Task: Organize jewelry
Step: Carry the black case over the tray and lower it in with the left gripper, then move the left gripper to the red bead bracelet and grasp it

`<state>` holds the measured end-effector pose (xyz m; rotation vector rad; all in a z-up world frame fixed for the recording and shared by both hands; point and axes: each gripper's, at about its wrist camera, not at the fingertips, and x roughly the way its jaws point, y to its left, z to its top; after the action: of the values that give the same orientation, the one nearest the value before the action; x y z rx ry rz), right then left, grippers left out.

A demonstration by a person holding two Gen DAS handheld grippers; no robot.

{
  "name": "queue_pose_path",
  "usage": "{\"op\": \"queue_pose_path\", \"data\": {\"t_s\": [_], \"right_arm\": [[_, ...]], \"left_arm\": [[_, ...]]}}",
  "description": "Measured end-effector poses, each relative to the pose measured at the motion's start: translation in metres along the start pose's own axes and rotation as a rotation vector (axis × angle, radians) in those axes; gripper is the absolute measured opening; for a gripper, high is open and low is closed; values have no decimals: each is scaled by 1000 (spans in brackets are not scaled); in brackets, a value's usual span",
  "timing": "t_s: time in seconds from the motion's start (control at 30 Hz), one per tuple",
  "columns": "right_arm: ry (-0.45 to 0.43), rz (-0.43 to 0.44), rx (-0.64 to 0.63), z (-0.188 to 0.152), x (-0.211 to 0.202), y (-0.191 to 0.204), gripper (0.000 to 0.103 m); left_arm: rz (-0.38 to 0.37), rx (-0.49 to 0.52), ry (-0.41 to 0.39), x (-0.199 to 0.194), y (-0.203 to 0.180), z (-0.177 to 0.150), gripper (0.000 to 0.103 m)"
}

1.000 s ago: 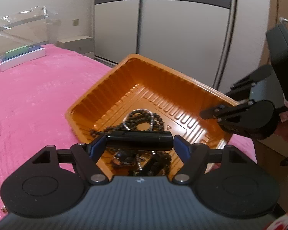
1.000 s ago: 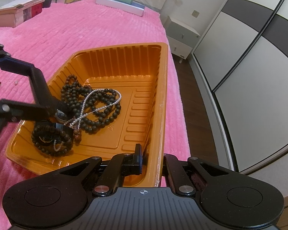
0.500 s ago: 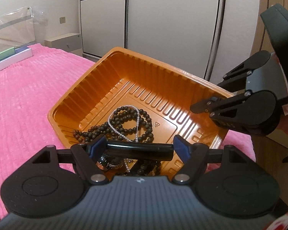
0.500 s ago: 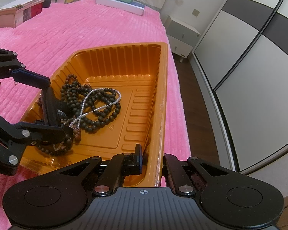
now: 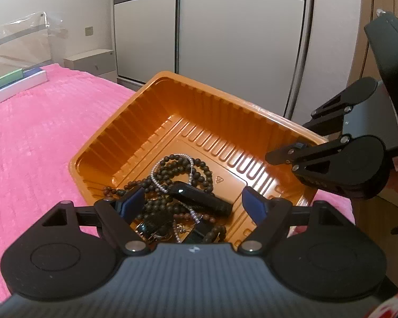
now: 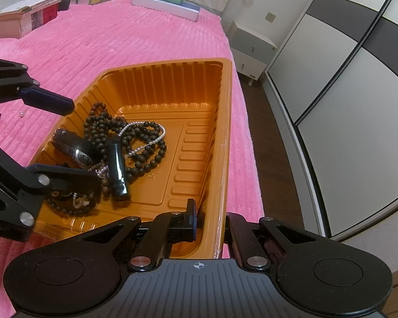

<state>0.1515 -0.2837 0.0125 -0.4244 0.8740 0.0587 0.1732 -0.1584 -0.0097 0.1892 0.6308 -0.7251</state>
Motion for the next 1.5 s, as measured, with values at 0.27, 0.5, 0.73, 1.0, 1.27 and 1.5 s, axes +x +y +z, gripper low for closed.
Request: {"op": "queue_pose_path", "data": {"t_s": [0.27,0.5,0.73,1.0,1.27,1.5], "right_arm": [[-2,-1,-1,-1,-1,0,5],[-1,-2,-1,-1,-2,0,5],[-2,-5,-4,-1,-3,1,5],[1,-7,-3,-1,-4,1,5],[2,-8,-4,-1,-4,1,5],[2,-8,-3,-1,-4,1,5]], "left_arm": [[78,-52,-17,-28,17,-18,78],[226,-128,-29,-67,49,-48,78],[377,-161,-3,-105,77,-92,77],[456,-224,58,-121,94,-139,62],[443,-274,48,-106,102,-135,44],[428,-323,55,-80,118,-121,25]]}}
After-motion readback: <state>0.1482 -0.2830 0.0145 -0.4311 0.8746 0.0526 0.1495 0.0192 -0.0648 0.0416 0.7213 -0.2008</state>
